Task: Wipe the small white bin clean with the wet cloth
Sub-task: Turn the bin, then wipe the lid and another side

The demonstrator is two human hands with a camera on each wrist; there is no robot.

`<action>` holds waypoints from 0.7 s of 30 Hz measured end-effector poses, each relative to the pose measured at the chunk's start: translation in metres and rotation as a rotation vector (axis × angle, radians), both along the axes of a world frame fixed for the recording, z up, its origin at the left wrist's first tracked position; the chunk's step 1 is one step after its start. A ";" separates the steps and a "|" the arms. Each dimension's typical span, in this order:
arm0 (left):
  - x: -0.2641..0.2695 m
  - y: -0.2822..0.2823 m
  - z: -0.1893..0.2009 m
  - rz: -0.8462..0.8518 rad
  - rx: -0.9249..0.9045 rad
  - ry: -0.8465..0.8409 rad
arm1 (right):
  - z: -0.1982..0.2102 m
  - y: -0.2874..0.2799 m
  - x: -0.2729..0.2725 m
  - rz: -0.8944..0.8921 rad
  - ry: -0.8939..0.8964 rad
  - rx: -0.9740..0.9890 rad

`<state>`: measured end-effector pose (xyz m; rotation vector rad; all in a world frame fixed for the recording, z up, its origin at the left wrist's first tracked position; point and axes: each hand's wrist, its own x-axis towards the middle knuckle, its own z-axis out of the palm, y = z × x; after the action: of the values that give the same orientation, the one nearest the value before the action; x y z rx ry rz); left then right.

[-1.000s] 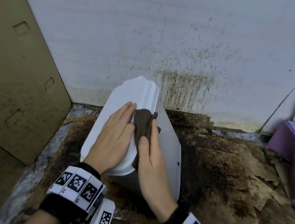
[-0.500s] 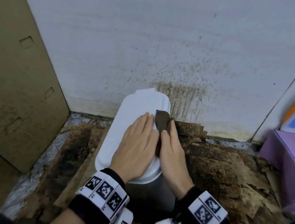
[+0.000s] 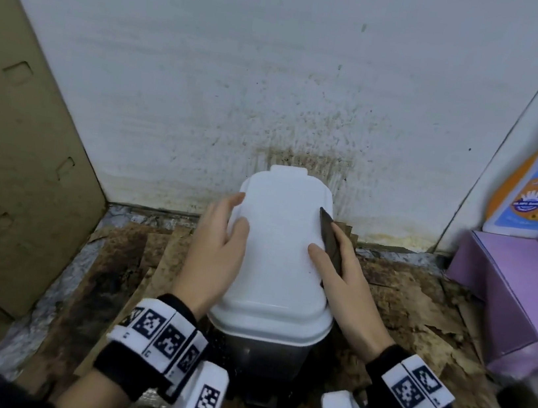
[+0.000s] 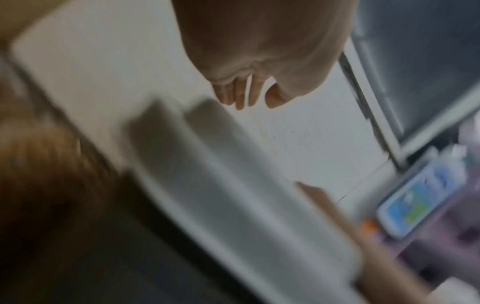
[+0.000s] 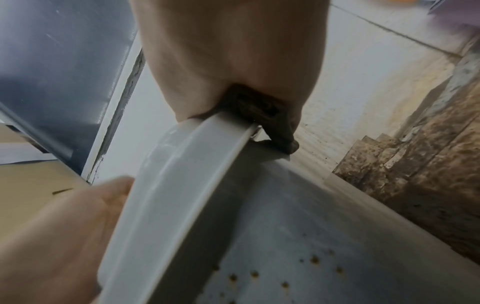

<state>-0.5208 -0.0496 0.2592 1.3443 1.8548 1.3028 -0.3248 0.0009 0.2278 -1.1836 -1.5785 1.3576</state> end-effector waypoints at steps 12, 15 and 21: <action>-0.007 -0.002 -0.033 0.004 -0.272 -0.042 | -0.013 0.014 0.005 -0.024 -0.030 -0.050; -0.005 -0.002 -0.037 -0.012 -0.267 -0.050 | -0.014 0.008 0.004 -0.062 -0.015 -0.017; -0.007 0.003 -0.043 -0.034 -0.262 -0.098 | -0.010 -0.033 0.003 -0.153 -0.099 0.109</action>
<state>-0.5273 -0.0466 0.2157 1.1499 1.8524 1.0467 -0.3222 -0.0319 0.2182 -1.2929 -1.5749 1.1161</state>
